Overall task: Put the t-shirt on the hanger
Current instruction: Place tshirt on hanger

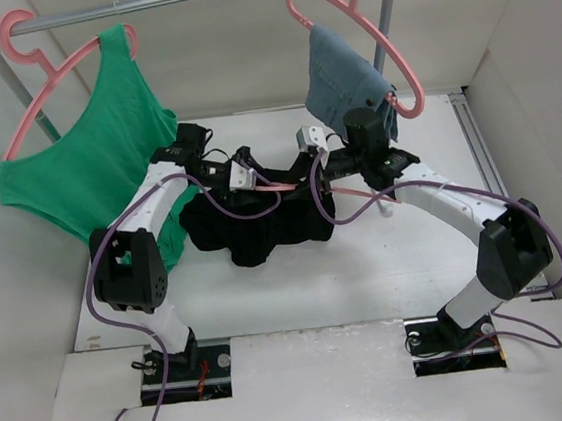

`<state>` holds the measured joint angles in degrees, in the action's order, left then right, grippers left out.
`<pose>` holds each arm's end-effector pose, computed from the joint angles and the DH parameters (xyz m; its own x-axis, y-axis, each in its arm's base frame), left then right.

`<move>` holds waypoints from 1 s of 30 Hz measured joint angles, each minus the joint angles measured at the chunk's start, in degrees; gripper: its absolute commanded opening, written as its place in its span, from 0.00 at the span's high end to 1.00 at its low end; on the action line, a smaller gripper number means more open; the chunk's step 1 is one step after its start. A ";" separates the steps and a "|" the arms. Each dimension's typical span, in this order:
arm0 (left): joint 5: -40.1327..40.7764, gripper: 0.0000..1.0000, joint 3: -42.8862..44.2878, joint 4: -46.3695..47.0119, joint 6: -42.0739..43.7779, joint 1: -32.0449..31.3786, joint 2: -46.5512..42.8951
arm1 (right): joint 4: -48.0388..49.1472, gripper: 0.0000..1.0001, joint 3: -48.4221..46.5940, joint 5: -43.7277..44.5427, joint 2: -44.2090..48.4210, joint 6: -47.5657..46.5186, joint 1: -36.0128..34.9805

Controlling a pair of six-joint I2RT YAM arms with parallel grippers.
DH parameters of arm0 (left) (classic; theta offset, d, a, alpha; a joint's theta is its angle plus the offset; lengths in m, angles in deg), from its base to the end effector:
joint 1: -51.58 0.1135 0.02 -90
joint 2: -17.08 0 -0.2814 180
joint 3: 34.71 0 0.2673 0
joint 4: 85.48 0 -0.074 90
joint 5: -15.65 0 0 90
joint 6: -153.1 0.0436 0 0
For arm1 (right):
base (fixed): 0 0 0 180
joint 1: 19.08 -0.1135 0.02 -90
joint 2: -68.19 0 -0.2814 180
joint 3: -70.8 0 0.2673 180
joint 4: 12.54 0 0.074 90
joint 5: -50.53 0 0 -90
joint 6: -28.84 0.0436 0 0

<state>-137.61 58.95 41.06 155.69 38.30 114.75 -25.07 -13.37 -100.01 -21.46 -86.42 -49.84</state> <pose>0.3556 -0.1239 0.2948 0.6072 0.3185 -0.7279 0.7939 -0.2083 0.5712 0.3029 0.2245 0.3399 0.1707 -0.1426 -0.9749 -0.9844 -0.0683 -0.1624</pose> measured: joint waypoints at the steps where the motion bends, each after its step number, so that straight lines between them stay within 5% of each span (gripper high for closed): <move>1: -0.13 0.23 -0.02 0.24 0.15 0.00 0.07 | -0.02 1.00 0.00 -0.13 -0.02 0.00 0.00; 5: -1.11 0.26 -0.02 2.69 -0.57 -0.15 0.57 | -0.07 1.00 -0.02 -0.22 -0.02 0.00 0.07; 8: -2.12 0.56 -0.07 4.15 -1.40 -0.37 1.55 | -0.35 1.00 -0.02 -0.17 -0.02 0.00 0.39; 9: -2.34 0.81 -0.07 4.50 -1.62 -0.52 1.90 | -0.48 1.00 -0.02 -0.20 -0.02 0.00 0.50; 10: -2.64 0.95 -0.09 4.50 -1.90 -0.68 2.29 | -0.59 1.00 -0.02 -0.20 -0.02 0.00 0.76; 11: -2.95 1.00 -0.09 4.55 -1.86 -0.83 2.64 | -0.68 1.00 -0.02 -0.20 -0.02 0.02 0.92; 20: -3.13 1.00 0.98 1.03 -2.47 -0.98 3.48 | -1.25 0.97 -0.22 -0.44 -0.02 0.22 1.62; 25: -4.55 1.00 3.10 -4.42 -3.04 1.55 3.04 | -2.49 0.53 -3.54 4.28 -0.20 0.15 1.07; 30: -4.90 1.00 2.36 -10.43 -0.98 5.31 -1.07 | -5.88 0.35 -6.97 10.19 -0.37 -0.02 -0.09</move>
<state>-142.51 61.31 30.63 154.71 43.62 113.68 -30.95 -20.34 -89.82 -21.83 -86.44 -49.93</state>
